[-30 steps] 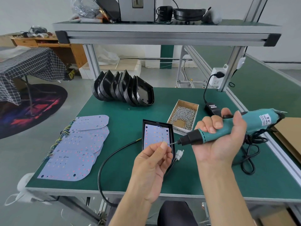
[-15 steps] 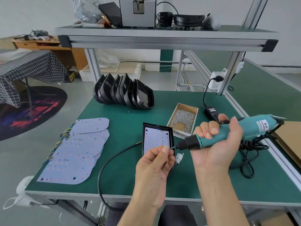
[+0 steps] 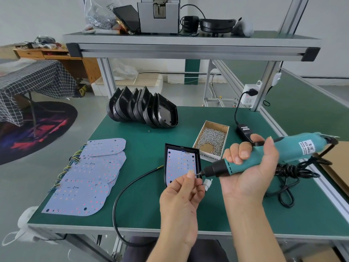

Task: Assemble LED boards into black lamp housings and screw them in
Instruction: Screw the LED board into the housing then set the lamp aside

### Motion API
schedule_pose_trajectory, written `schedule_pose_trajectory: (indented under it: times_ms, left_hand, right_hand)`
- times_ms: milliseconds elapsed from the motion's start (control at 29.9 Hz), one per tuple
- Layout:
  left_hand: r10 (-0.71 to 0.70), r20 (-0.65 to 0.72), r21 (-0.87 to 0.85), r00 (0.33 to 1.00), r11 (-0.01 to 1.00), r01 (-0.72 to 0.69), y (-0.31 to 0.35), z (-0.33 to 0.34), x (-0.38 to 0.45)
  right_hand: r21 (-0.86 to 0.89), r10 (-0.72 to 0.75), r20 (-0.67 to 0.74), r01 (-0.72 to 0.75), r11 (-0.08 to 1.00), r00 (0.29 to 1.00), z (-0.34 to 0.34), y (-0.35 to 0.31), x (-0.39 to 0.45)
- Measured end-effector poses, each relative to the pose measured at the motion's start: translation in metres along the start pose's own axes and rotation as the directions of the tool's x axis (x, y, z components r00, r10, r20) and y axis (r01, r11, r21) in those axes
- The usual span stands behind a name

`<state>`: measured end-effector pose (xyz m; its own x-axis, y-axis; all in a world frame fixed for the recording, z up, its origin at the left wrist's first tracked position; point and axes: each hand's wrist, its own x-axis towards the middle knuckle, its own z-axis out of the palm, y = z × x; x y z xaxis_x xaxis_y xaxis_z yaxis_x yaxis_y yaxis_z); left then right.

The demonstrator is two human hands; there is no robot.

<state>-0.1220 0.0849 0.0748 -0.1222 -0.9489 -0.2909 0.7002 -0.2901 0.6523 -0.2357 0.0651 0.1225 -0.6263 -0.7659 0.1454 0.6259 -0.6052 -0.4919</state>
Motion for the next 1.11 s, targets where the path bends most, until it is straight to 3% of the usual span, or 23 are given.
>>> schedule_pose_trajectory:
  times_ms: [100,268,402,670,804,971,1038,1105]
  left_hand:
    - [-0.005,0.049,0.121,0.999,0.993,-0.001,0.005,-0.006,0.002]
    - [0.070,0.181,0.352,0.981,0.927,-0.131,0.017,-0.016,0.011]
    - [0.108,0.211,0.401,0.972,0.897,-0.187,0.021,-0.025,0.017]
    - [0.194,0.258,0.430,0.946,0.854,-0.293,0.031,-0.032,0.024]
    - [0.277,0.287,0.535,0.917,0.748,-0.394,0.031,-0.036,0.029]
    - [0.307,0.286,0.630,0.908,0.653,-0.420,0.035,-0.043,0.034]
    - [0.436,0.212,0.712,0.875,0.544,-0.444,0.038,-0.051,0.035]
    - [0.545,0.101,0.816,0.833,0.433,-0.383,0.041,-0.060,0.037]
  right_hand:
    - [-0.002,0.007,0.029,-0.007,1.000,1.000,-0.001,-0.001,0.001]
    - [-0.003,0.044,0.116,-0.044,0.999,0.992,-0.001,-0.005,0.004]
    - [0.006,0.116,0.187,-0.119,0.993,0.975,-0.004,-0.005,0.005]
    - [-0.007,0.111,0.163,-0.112,0.994,0.980,0.006,0.003,0.004]
    - [0.017,0.083,0.128,-0.086,0.996,0.988,0.008,0.008,0.008]
    - [0.056,0.044,0.022,-0.045,0.997,0.999,0.002,0.016,0.010]
    - [0.036,0.032,0.019,-0.033,0.999,0.999,-0.005,0.017,0.013]
    - [-0.011,0.021,0.014,-0.021,1.000,1.000,-0.011,0.019,0.016]
